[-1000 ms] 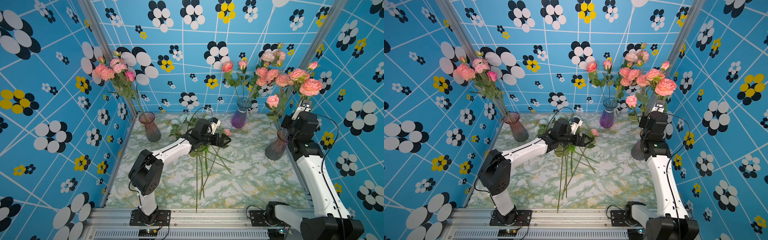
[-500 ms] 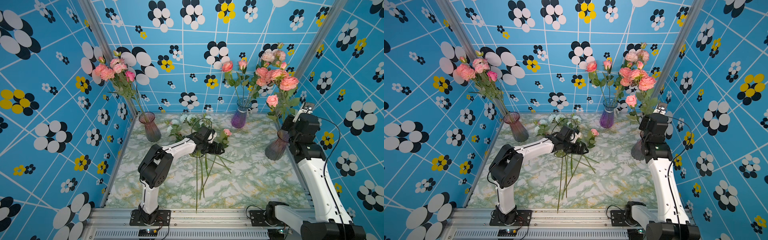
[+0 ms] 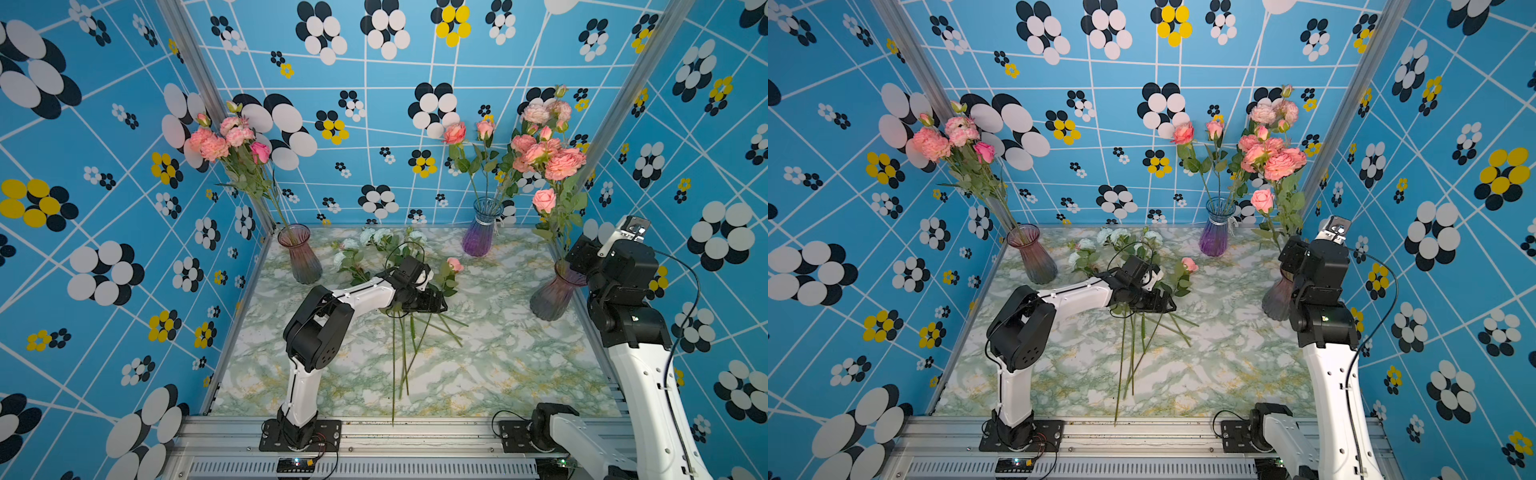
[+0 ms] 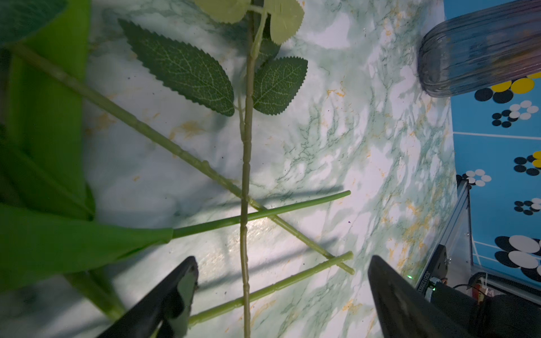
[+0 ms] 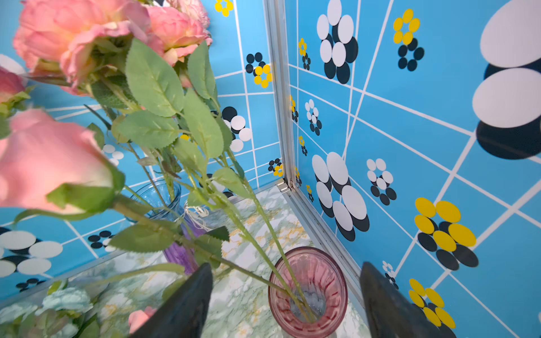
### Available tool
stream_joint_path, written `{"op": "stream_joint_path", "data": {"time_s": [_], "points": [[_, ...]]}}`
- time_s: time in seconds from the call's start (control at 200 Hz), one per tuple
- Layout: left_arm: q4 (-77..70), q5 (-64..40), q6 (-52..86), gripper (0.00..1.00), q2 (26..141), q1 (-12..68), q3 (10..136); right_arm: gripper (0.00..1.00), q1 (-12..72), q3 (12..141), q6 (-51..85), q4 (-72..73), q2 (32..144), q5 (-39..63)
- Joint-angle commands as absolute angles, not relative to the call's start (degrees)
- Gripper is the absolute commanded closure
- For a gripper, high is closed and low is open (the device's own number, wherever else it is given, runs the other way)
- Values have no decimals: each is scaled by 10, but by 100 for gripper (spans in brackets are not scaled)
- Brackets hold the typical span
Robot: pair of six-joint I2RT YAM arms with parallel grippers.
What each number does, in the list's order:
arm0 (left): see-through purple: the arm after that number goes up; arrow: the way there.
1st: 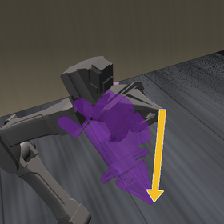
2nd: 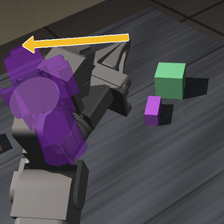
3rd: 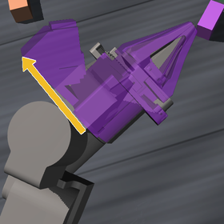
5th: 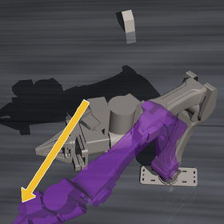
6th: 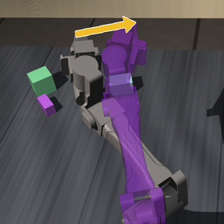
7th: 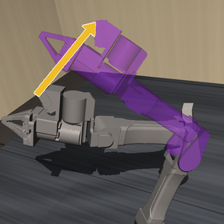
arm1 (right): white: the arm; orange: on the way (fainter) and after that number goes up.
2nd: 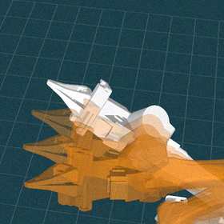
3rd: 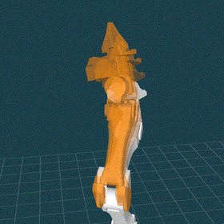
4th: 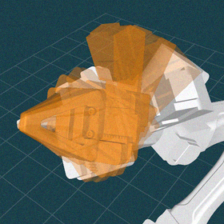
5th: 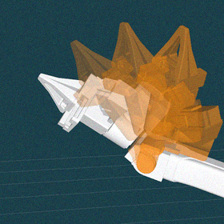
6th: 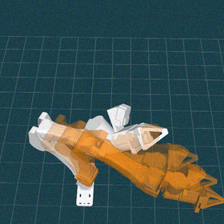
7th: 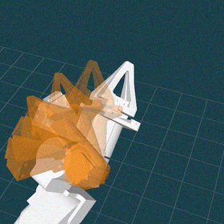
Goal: Place the pink flowers into the vase
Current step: Place the flower in the vase, then pick up the flower at the center of the board.
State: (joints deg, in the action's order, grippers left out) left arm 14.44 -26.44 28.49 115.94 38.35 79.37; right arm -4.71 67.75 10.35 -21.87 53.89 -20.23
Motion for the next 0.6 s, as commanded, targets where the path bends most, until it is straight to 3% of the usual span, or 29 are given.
{"op": "stream_joint_path", "data": {"time_s": [0.0,0.165,0.595], "points": [[155,-271,269,17,1186,386,819,10,-48,649,152,-257,519,-143],[150,-270,272,34,1204,386,830,2,-39,600,186,-256,495,-88],[152,-269,276,75,1237,386,857,2,23,564,194,-248,518,-81]]}}
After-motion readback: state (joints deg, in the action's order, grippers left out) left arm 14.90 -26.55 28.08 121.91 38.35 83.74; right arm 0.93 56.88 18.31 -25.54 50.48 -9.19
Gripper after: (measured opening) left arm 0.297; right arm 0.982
